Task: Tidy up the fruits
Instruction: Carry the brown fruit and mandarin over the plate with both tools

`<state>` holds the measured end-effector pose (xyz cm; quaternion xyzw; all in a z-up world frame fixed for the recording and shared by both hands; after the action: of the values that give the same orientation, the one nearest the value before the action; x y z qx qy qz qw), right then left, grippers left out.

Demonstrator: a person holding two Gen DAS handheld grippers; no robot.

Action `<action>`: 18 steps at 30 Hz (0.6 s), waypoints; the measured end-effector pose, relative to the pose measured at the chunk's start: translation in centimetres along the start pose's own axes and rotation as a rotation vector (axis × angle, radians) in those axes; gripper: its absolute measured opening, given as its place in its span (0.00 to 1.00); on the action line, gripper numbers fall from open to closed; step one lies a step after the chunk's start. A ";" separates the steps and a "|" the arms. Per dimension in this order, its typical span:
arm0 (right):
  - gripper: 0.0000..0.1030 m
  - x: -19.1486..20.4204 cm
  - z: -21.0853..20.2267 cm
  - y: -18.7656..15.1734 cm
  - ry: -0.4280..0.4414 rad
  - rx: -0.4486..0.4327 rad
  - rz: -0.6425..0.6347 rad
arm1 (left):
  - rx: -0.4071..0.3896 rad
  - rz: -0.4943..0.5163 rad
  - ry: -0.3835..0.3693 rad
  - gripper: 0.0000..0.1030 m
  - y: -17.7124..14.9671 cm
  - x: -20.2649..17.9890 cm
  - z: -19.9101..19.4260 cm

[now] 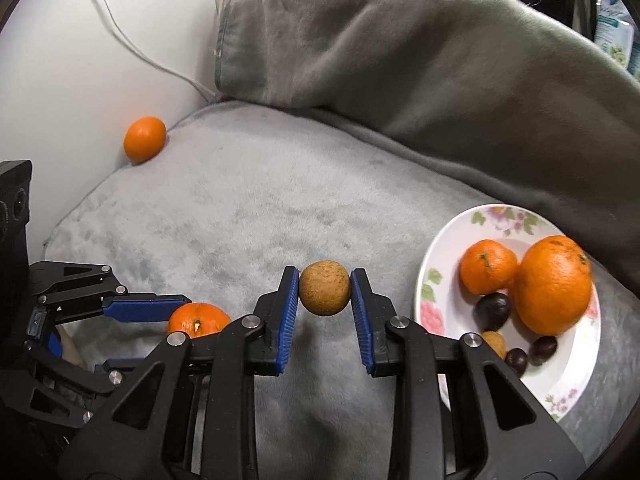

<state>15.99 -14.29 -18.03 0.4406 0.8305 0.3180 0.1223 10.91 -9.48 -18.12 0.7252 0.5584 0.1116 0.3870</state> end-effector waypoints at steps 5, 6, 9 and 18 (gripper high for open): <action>0.27 -1.3 -2.3 0.1 -0.014 -0.050 0.032 | -0.020 0.009 -0.008 0.37 1.1 -0.6 -0.4; 0.27 -1.7 -2.8 0.1 -0.017 -0.060 0.041 | -0.024 0.013 -0.008 0.37 1.3 -0.7 -0.4; 0.27 -3.0 -4.3 -0.2 -0.040 -0.088 0.067 | -0.034 0.021 -0.011 0.37 1.9 -1.1 -0.3; 0.27 -6.8 -7.4 -1.4 -0.097 -0.138 0.136 | -0.059 0.057 -0.029 0.37 4.3 -2.7 0.1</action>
<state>15.44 -23.47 -13.77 0.5013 0.7679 0.3604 0.1706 13.13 -12.31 -14.56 0.7307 0.5283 0.1283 0.4130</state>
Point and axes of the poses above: each gripper's, at about its wrist camera, not at the fingertips, and z roughly the way its jaws point, x to its left, y to its top, the point moved 9 cm from there along z, roughly the way its jaws point, and after that the axes turned 3 degrees about z, right-handed, at the moved point
